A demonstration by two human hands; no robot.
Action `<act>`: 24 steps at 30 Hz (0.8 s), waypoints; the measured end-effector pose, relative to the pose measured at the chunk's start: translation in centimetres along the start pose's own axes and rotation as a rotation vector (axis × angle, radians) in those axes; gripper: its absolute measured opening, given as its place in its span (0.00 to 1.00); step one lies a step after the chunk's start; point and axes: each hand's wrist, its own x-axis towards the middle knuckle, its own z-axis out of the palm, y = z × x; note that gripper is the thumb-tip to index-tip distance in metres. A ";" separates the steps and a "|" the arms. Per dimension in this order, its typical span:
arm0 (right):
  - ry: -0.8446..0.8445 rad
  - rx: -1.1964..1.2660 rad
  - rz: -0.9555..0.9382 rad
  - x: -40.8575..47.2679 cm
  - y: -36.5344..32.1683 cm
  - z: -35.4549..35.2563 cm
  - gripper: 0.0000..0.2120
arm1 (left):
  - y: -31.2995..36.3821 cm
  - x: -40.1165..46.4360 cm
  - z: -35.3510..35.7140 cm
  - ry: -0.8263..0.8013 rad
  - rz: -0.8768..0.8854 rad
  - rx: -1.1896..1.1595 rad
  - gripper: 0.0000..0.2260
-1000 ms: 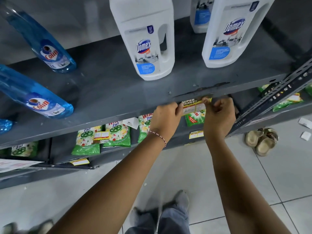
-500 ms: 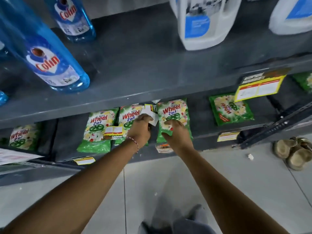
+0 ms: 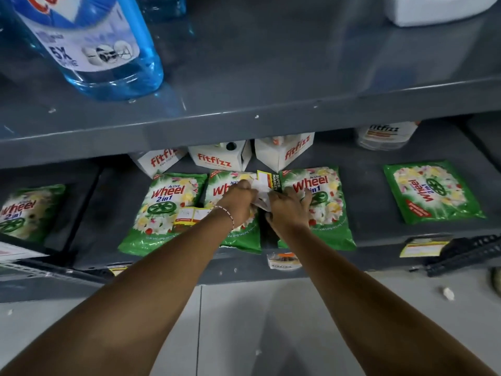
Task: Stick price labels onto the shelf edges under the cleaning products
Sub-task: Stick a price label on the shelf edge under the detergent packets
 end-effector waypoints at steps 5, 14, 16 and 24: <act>0.208 0.016 -0.080 0.6 0.9 0.4 0.13 | -1.1 1.4 1.8 0.209 -0.089 -0.490 0.10; 0.026 0.537 -0.050 -4.0 -1.3 -9.3 0.11 | 1.9 -9.2 -6.0 0.326 -0.218 -0.672 0.04; 0.013 0.612 -0.037 -5.8 -2.7 -12.3 0.09 | 2.3 -12.2 -8.0 0.338 -0.232 -0.814 0.06; 0.078 0.691 -0.125 -12.2 -9.1 -22.2 0.04 | 2.9 -22.9 -14.5 0.435 -0.293 -1.031 0.11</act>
